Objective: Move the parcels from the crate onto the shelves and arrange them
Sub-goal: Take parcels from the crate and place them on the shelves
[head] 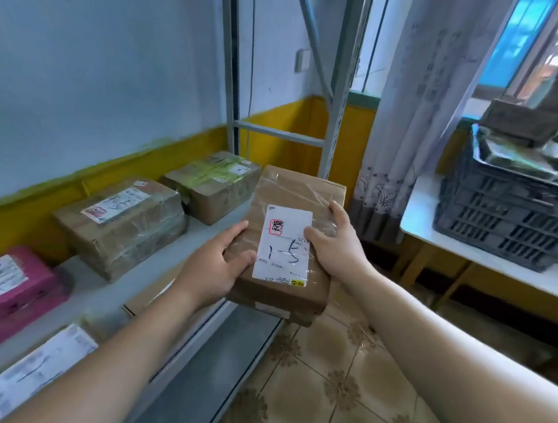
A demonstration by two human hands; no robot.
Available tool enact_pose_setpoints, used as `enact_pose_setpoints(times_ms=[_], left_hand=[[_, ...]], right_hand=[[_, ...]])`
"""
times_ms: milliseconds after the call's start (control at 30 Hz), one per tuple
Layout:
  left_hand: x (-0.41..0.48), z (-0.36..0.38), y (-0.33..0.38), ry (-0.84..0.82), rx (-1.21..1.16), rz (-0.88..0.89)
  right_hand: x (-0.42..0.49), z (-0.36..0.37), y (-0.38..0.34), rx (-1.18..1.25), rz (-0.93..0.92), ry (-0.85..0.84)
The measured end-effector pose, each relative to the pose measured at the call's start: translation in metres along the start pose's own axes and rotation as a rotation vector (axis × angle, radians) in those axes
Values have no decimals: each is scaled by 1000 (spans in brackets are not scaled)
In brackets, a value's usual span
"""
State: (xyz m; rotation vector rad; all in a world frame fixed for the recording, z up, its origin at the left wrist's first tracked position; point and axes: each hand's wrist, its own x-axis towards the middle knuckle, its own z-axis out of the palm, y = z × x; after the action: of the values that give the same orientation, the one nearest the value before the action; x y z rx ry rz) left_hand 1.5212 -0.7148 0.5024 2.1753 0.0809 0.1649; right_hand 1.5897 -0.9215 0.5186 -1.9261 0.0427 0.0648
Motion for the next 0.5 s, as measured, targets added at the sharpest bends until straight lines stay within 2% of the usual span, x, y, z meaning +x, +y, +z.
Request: enact_pose_setpoints(times_ms=[367,500], left_hand=[[117,18,-25,72,-14,-136],[162,36,-42,83,-24,-241]], right_hand=[[145,26,11,-119,33,-150],[201,31,27,-203,47,-245]])
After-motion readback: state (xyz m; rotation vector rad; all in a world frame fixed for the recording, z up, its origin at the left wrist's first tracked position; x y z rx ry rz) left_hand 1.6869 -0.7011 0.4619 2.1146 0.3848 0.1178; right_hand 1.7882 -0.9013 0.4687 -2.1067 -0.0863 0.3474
